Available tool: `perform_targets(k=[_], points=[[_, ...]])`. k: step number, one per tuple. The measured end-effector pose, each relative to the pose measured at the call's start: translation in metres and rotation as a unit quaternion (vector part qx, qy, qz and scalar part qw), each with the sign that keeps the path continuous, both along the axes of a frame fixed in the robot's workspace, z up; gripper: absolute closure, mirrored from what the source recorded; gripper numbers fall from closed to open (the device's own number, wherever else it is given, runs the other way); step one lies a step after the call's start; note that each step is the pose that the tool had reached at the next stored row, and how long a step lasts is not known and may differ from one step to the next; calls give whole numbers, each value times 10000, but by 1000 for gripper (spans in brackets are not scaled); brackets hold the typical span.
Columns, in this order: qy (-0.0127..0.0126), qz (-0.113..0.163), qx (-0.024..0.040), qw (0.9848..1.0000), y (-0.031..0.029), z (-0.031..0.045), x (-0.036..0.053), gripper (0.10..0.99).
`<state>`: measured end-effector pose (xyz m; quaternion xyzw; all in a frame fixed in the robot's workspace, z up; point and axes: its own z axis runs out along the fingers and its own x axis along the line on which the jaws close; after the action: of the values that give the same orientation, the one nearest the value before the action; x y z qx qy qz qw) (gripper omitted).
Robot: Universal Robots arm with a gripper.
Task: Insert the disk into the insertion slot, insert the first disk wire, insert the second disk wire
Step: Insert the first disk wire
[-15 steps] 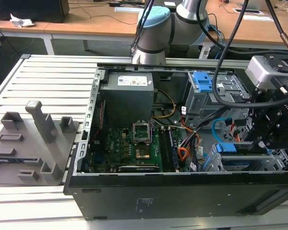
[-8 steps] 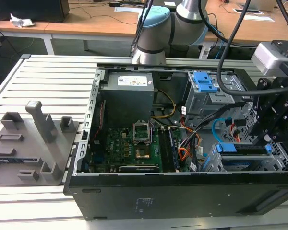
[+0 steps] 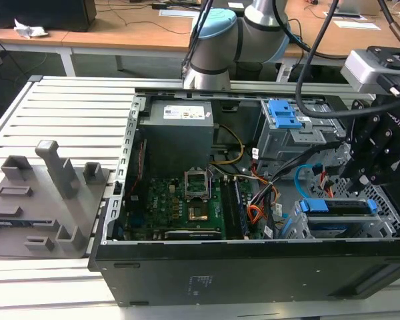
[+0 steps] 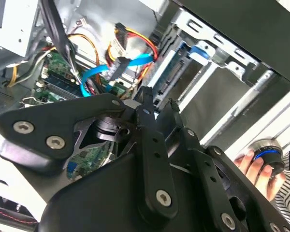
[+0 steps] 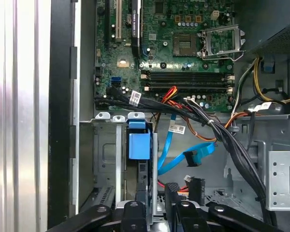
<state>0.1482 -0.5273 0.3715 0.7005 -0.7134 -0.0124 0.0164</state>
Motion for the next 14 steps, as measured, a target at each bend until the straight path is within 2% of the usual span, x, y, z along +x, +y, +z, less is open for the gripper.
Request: perform_targets(k=[1,2,6,14], points=[[0,0,-1,10000,68,0,0,784],[0,0,0,10000,105,-1,0,784],[0,0,-1,10000,142,-9,0,784],[0,0,-1,10000,332,-65,0,784]])
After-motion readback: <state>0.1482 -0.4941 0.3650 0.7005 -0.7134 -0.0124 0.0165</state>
